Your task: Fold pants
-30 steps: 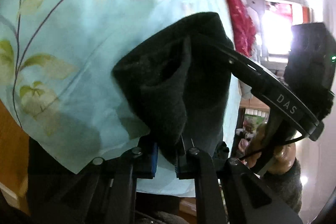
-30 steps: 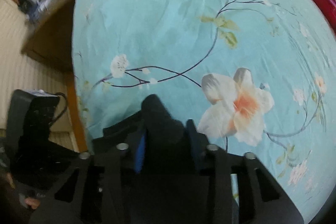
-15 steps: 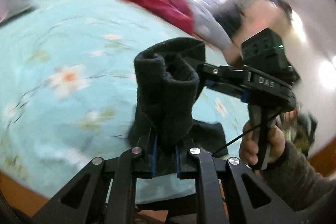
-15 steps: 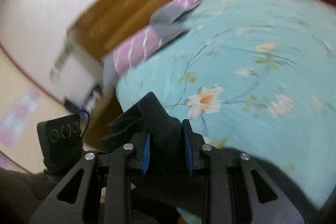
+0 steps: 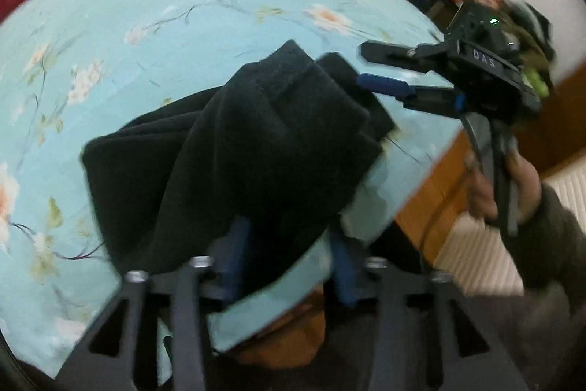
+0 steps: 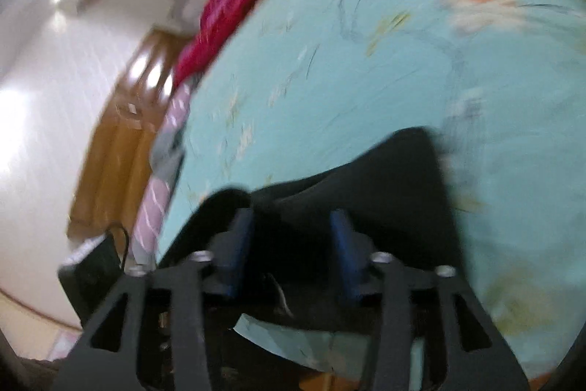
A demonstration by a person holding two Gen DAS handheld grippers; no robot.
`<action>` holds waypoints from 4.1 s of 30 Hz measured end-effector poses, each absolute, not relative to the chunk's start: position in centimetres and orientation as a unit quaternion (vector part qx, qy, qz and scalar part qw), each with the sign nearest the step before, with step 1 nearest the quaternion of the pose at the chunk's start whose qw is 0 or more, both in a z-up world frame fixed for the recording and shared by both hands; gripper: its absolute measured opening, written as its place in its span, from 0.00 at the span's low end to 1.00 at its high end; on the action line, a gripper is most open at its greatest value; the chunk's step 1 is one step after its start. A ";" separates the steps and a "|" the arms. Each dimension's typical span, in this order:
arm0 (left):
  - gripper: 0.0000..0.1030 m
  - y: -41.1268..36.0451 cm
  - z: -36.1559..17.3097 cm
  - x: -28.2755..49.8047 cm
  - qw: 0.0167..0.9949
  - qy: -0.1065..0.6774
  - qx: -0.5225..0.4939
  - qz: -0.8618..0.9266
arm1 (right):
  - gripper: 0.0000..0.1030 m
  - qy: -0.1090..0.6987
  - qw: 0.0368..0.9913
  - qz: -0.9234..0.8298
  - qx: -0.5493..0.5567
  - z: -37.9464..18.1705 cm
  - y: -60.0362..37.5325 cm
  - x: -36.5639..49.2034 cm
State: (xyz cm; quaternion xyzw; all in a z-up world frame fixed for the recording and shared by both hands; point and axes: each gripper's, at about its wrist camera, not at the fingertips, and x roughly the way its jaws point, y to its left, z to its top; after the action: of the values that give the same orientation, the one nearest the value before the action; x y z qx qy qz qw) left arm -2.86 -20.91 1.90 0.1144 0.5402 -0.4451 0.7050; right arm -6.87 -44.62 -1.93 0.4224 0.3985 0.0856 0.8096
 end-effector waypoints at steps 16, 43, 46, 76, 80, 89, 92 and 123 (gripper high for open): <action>0.72 -22.9 3.5 10.7 0.639 0.593 0.100 -0.478 | 0.73 0.424 0.782 0.104 0.445 -3.6 -38.8 -11.5; 0.18 -25.6 0.1 6.1 0.598 0.519 0.303 -0.530 | 0.35 0.463 0.761 0.165 0.422 -2.9 -35.7 -10.2; 0.19 -25.1 2.1 6.5 0.626 0.503 0.264 -0.533 | 0.34 0.430 0.795 0.159 0.397 0.0 -36.5 -10.1; 0.63 -29.6 2.4 8.9 0.647 0.548 0.206 -0.488 | 0.68 0.406 0.795 0.069 0.445 -3.6 -42.5 -12.7; 0.63 -31.5 2.6 9.4 0.647 0.542 0.227 -0.486 | 0.68 0.386 0.785 0.078 0.478 -4.5 -42.7 -13.6; 0.72 -33.5 -0.7 10.1 0.588 0.602 0.195 -0.504 | 0.68 0.371 0.783 0.107 0.488 -6.2 -41.5 -13.3; 0.46 -33.7 -1.1 9.8 0.593 0.601 0.177 -0.506 | 0.42 0.360 0.790 0.101 0.485 -6.4 -41.3 -13.1; 0.71 -20.7 1.6 8.9 0.752 0.565 -0.018 -0.338 | 0.73 0.342 0.846 0.039 0.407 0.9 -47.1 -12.0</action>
State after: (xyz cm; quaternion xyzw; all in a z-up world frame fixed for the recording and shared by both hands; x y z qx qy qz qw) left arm 8.88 -20.69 1.59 -0.0182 0.5653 -0.3379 0.7523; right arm -12.00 -47.08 0.91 0.4070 0.3423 0.0387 0.8460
